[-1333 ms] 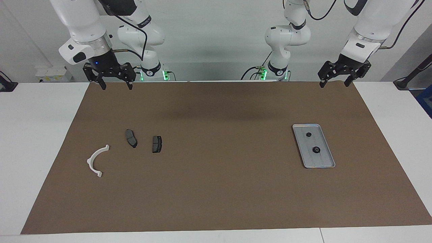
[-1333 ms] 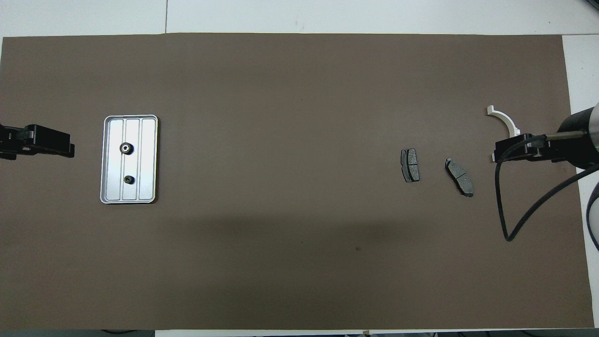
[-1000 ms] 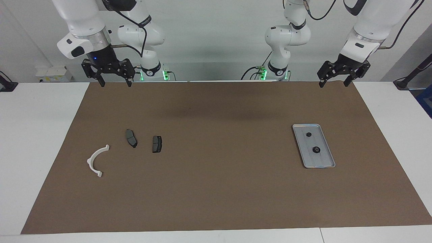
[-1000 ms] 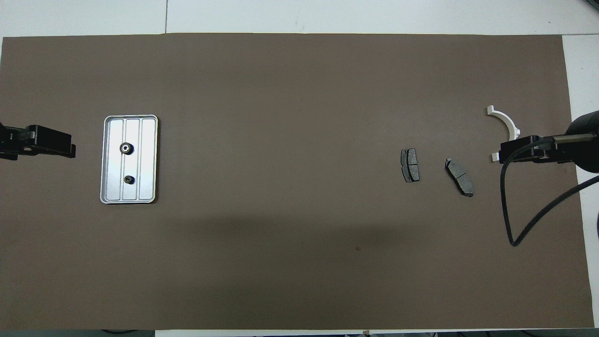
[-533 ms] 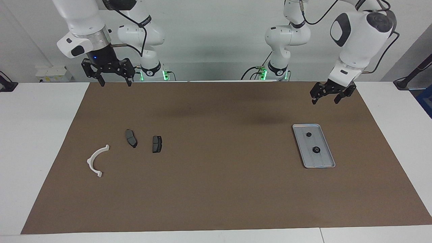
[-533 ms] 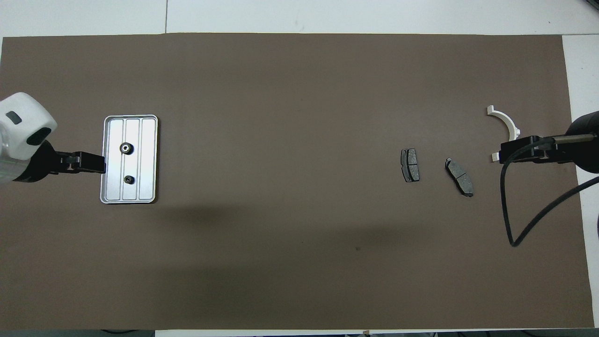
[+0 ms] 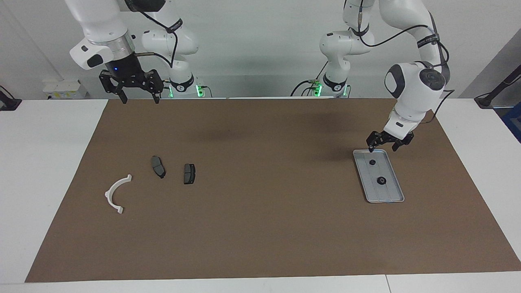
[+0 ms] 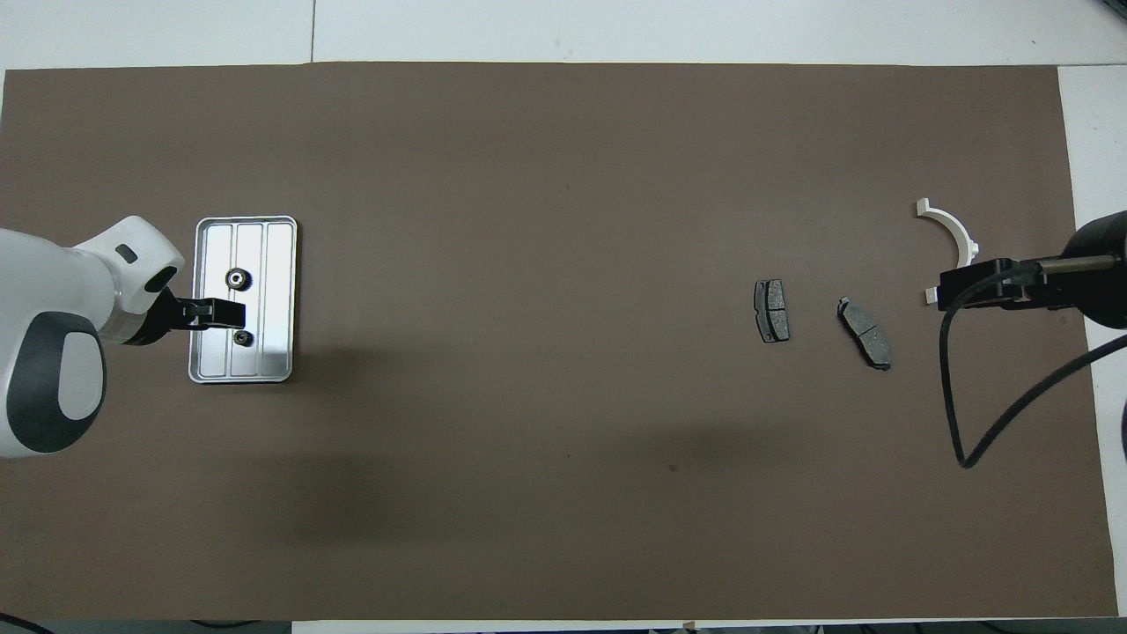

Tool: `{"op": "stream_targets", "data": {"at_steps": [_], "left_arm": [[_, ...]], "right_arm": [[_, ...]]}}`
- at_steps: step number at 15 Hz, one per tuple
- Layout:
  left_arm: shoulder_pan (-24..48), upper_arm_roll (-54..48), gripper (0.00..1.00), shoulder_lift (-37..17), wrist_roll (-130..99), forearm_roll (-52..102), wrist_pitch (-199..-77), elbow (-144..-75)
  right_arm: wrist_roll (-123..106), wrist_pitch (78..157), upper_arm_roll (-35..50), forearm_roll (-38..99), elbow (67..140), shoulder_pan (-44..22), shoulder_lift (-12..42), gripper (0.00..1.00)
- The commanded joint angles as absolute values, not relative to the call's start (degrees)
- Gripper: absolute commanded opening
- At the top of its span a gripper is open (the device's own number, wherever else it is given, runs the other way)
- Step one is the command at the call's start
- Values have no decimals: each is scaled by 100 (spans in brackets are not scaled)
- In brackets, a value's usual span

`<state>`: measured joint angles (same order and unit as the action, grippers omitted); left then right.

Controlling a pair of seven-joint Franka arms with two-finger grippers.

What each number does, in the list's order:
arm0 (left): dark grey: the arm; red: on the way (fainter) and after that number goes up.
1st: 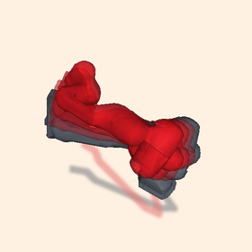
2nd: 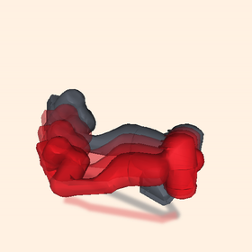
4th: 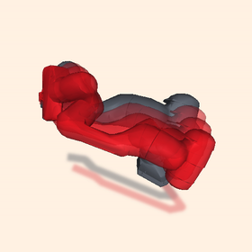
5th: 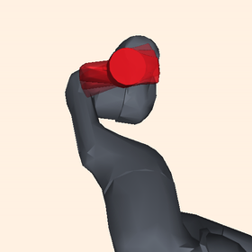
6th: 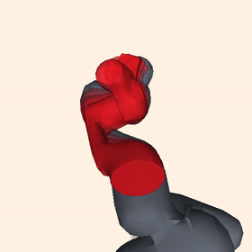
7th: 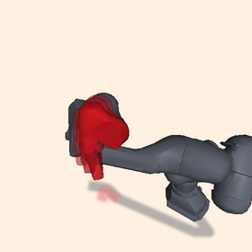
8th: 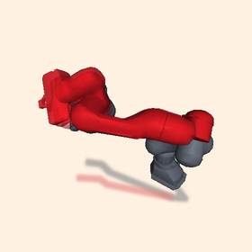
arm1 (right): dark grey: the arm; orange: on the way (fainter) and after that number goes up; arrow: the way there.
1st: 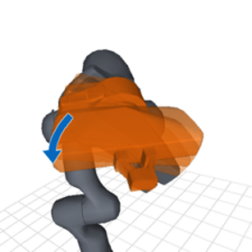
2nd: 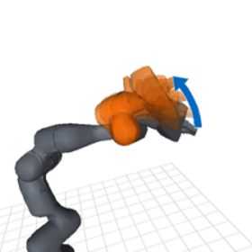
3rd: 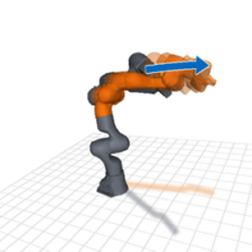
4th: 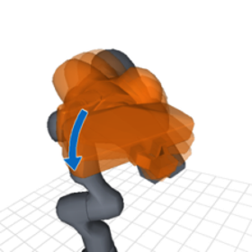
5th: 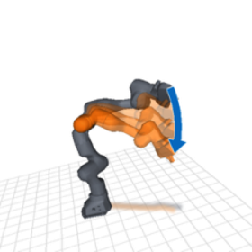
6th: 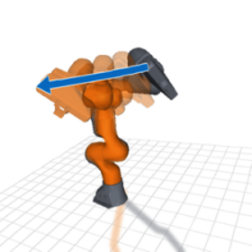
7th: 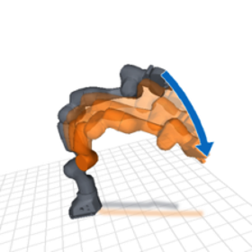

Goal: Place bearing gear from tray to pile
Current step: 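Grasp the dark bearing part in the tray with the left gripper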

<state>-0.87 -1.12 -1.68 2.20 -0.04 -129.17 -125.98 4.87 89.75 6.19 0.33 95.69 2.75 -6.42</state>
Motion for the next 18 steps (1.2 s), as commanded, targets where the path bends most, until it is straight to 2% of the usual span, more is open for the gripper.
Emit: {"op": "stream_targets", "data": {"at_steps": [1,9,18], "left_arm": [[-141,-132,95,-439,316,44,-13367,-12683],[-149,-132,91,-799,334,44,-13570,-12700],[-158,-123,87,-747,325,44,-13518,-12972]], "right_arm": [[483,8930,624,26,9712,325,-782,100],[483,8868,624,26,9712,316,-791,100],[483,8877,624,26,9747,316,-800,100]]}}
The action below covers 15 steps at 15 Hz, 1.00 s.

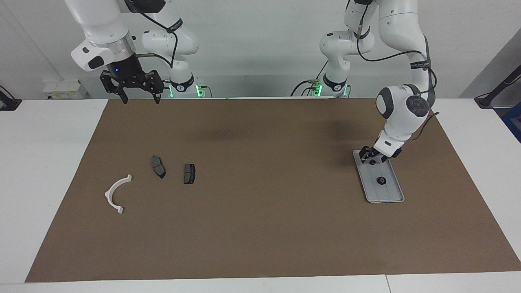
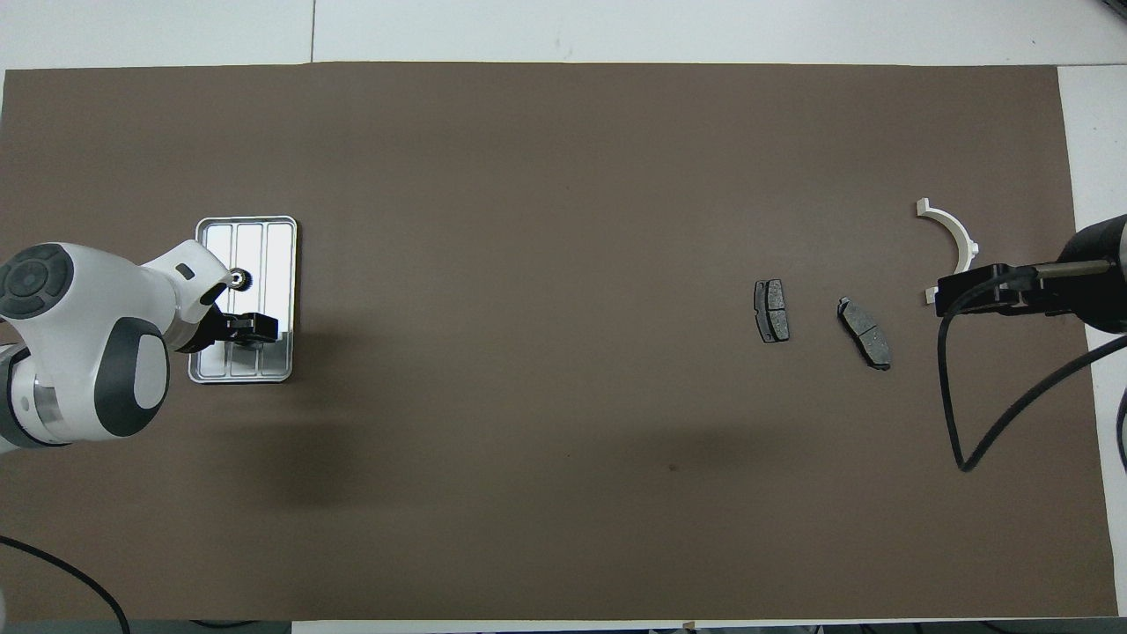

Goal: Place bearing gear from tray to pile
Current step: 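Grasp the dark bearing part in the tray with the left gripper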

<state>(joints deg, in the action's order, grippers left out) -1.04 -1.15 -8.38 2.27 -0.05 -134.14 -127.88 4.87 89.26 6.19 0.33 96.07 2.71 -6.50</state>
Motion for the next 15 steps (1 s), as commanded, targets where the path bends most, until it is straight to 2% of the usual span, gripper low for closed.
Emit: {"op": "stream_targets", "data": {"at_steps": [1,3,4,6,8,12,13,15], "left_arm": [[-210,-132,87,-747,325,44,-13526,-12981],[-211,-132,78,-747,316,44,-13544,-12981],[-211,-132,69,-747,316,44,-13553,-12981],[-211,-132,40,-765,273,44,-13570,-12964],[-211,-132,2,-773,246,44,-13570,-12929],[-202,-141,0,-817,202,53,-13466,-12685],[-167,-149,0,-835,193,79,-13065,-12326],[-114,-158,0,-974,54,507,-11670,-11090]], "right_arm": [[483,8877,624,26,9747,316,-791,100],[483,8877,624,26,9747,316,-791,100],[483,8877,624,26,9747,316,-800,100],[483,8877,624,26,9747,316,-791,100],[483,8877,624,26,9747,308,-800,100],[483,8877,624,26,9756,308,-800,100],[483,8877,624,26,9756,308,-800,100],[483,8877,624,26,9756,308,-817,100]]}}
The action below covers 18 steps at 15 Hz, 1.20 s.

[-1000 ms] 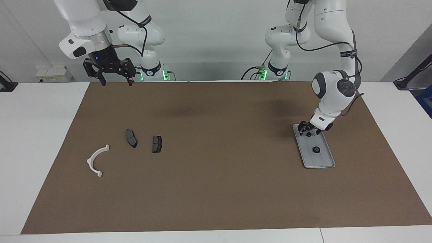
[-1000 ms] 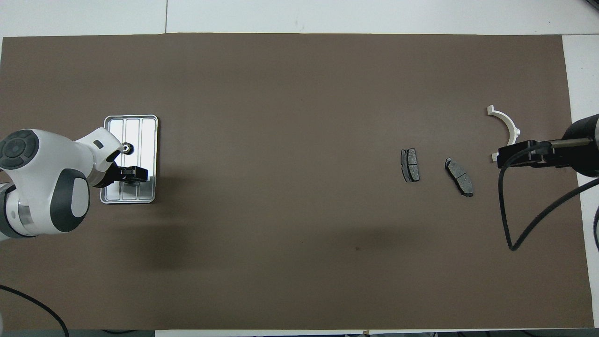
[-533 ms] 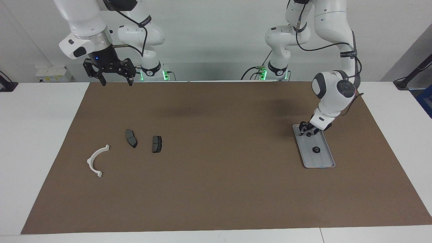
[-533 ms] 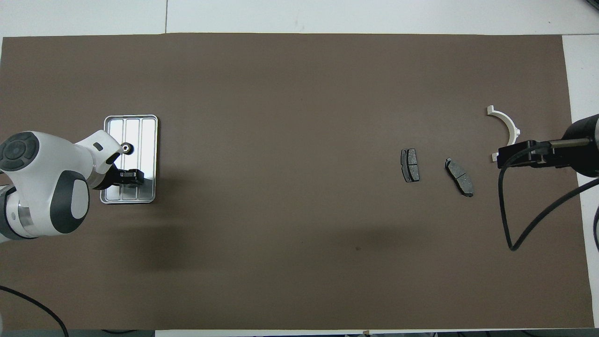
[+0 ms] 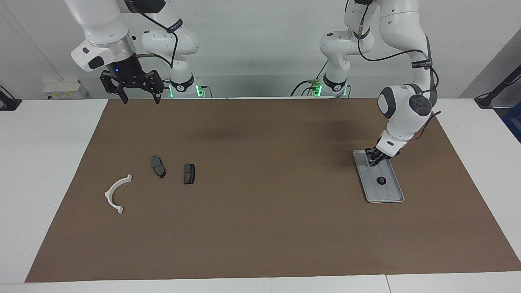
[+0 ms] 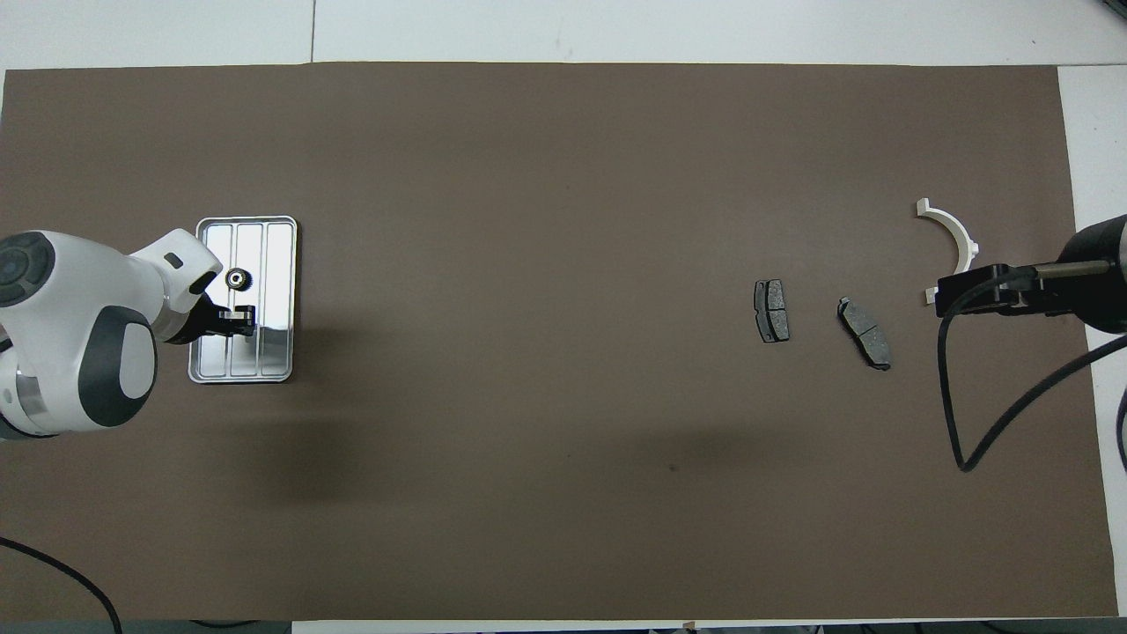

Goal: Place bearing gear from tray to pile
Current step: 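Grasp the dark bearing part in the tray with the left gripper, then carry the bearing part toward the table center with the left gripper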

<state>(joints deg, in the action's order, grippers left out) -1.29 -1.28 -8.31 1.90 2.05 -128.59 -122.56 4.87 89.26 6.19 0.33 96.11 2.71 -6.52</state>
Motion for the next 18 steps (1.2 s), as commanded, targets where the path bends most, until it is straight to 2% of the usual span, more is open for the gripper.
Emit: {"op": "stream_targets", "data": {"at_steps": [1,2,3,6,8,10,12,18], "left_arm": [[95,-184,0,-1036,-408,571,-11080,-10483],[654,-167,0,-1159,-1361,519,-10805,-10050],[1277,-167,0,-1247,-2328,327,-10880,-9942],[2702,-167,0,-1335,-4319,18,-11276,-9985],[3399,-158,0,-1782,-5252,-139,-11381,-9888],[3699,-167,0,-2178,-5711,-263,-11679,-9677],[3867,-167,0,-2337,-5879,-281,-11952,-9729],[3876,-184,0,-2373,-6126,-343,-12902,-10344]], "right_arm": [[483,8877,624,26,9756,308,-817,100],[483,8877,624,26,9756,308,-817,100],[483,8877,624,26,9756,316,-817,100],[483,8877,624,26,9756,325,-817,100],[492,8877,624,26,9756,343,-817,100],[501,8886,624,26,9765,352,-817,100],[501,8886,624,26,9765,343,-817,100],[658,9235,633,26,10150,255,-791,100]]}}
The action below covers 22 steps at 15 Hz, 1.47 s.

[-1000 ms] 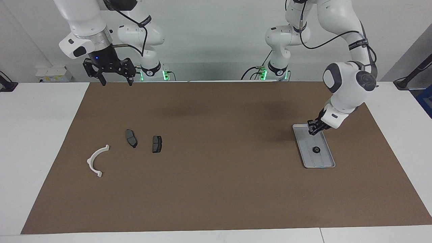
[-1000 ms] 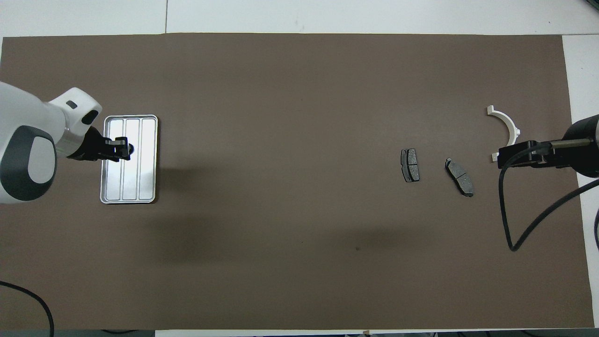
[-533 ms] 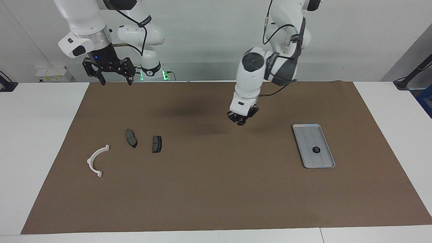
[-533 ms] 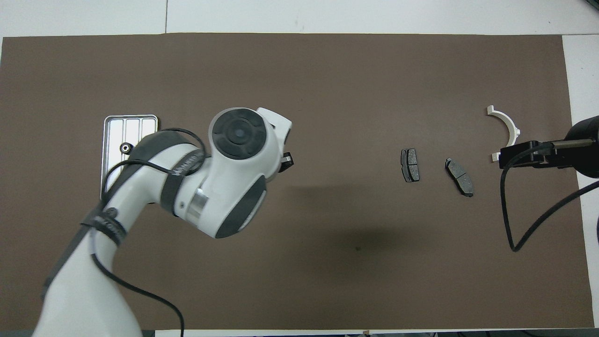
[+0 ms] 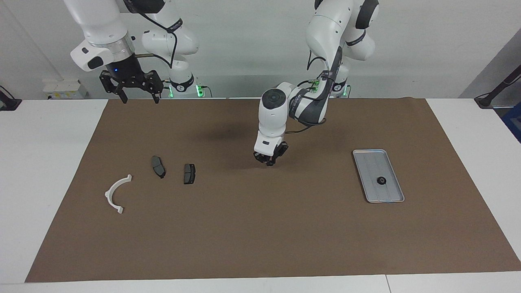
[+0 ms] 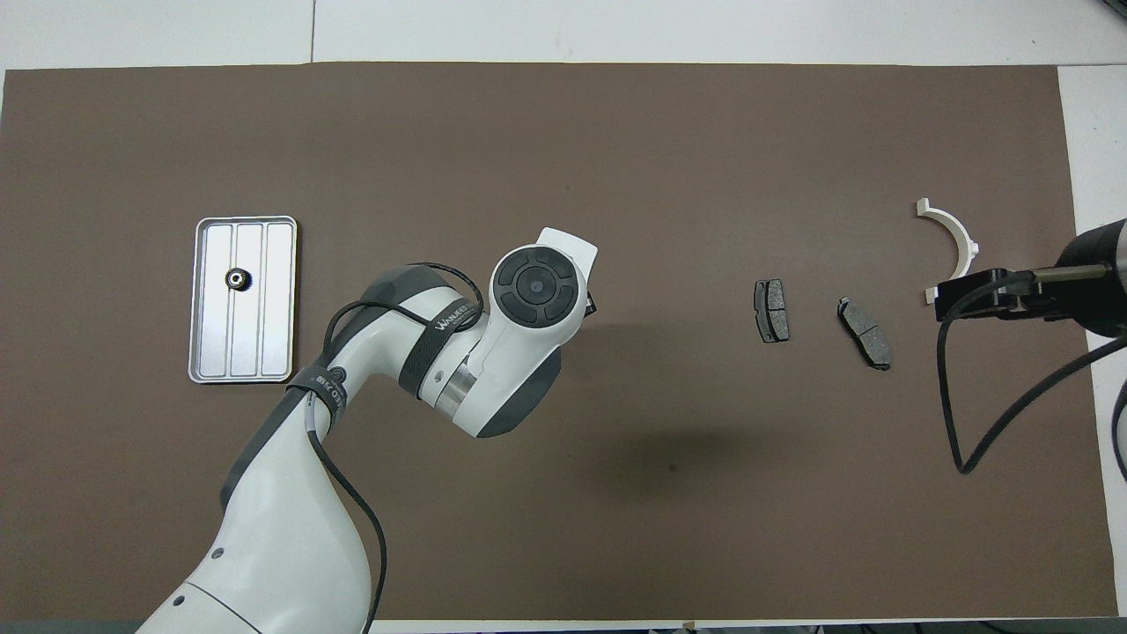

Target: Place bearing gear from tray to pile

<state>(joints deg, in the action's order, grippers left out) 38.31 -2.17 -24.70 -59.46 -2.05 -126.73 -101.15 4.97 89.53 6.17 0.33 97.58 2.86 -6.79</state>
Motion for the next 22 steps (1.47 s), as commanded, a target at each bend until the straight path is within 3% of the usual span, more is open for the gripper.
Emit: {"op": "stream_targets", "data": {"at_steps": [1,3,7,8,9,12,15,17,22], "left_arm": [[3911,-176,0,-2373,-6126,-343,-13015,-10432],[3937,-176,0,-2347,-6135,-343,-13349,-10704],[3964,-167,0,-2312,-6152,-343,-13456,-10898],[3955,-167,59,-2312,-6135,-351,-13430,-10890],[3946,-158,100,-2303,-6109,-352,-13317,-10820],[3728,-114,100,-1945,-5786,-352,-12378,-10381],[2842,-114,100,-961,-4470,-334,-11543,-10362],[1930,-123,100,-634,-3014,-281,-11138,-10336],[301,-106,98,-650,-470,68,-11257,-10248]], "right_arm": [[772,9559,633,35,10378,194,-791,100],[1027,10166,633,35,10774,-34,-712,100],[1791,11099,633,26,10969,-421,-28,100],[1880,11309,633,26,10969,-465,156,100],[1916,11503,633,26,10969,-492,297,100],[2240,11960,633,26,10969,-632,719,100],[2565,12426,633,26,10960,-834,1080,100],[2976,12655,633,26,10873,-1088,1343,100],[4901,12736,624,-43,10074,-1967,2064,100]]}}
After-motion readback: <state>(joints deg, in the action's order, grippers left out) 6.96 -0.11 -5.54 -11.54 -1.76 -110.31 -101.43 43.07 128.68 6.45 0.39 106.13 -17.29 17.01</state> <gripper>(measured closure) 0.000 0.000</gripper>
